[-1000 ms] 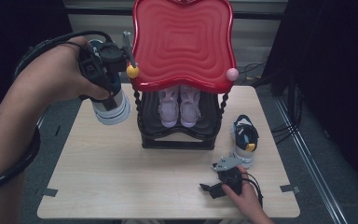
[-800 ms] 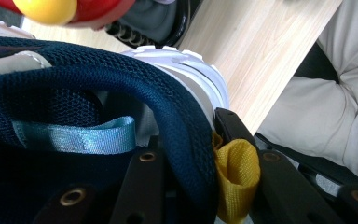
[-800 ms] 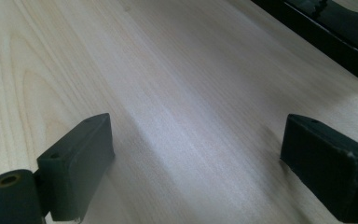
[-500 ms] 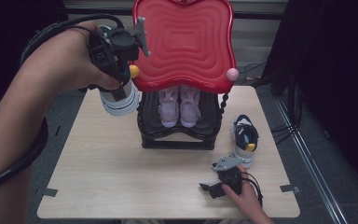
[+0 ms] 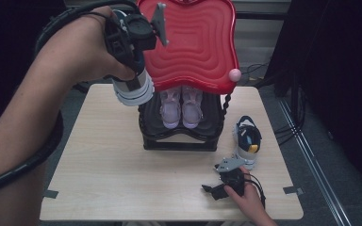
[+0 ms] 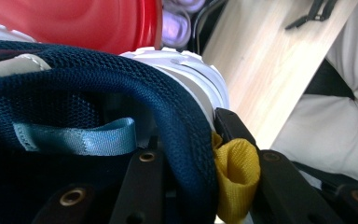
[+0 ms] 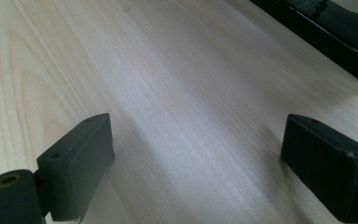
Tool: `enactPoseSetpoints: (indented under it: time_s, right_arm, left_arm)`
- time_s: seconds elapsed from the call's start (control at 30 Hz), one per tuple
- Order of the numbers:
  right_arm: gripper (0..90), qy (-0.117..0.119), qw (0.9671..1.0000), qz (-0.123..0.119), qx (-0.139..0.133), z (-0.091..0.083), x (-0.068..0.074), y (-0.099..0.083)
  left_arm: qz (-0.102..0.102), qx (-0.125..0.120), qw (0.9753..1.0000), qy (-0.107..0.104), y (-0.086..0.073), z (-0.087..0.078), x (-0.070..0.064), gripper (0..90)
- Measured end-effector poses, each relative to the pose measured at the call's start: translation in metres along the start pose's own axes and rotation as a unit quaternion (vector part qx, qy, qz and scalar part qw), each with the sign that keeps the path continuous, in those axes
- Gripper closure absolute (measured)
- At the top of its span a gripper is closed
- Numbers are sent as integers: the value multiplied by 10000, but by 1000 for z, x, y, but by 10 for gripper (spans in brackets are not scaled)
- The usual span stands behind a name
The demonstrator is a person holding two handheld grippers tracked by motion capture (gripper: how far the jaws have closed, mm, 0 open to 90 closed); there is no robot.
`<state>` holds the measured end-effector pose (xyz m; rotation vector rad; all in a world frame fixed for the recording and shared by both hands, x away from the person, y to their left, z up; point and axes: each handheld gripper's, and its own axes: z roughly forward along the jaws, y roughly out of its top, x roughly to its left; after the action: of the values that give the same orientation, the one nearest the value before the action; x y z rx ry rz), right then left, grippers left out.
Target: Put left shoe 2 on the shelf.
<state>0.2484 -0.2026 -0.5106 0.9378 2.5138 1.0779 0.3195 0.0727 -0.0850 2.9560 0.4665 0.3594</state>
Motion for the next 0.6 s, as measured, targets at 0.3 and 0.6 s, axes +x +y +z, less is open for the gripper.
enactPoseSetpoints:
  time_s: [0.3,0.6]
  right_arm:
    - [86,2,10000,12,3,0,0,0]
    - [86,2,10000,21,-6,1,0,1]
  left_arm:
    - [404,-203,9987,255,23,3,1,732]
    - [759,-230,9957,488,42,11,3,732]
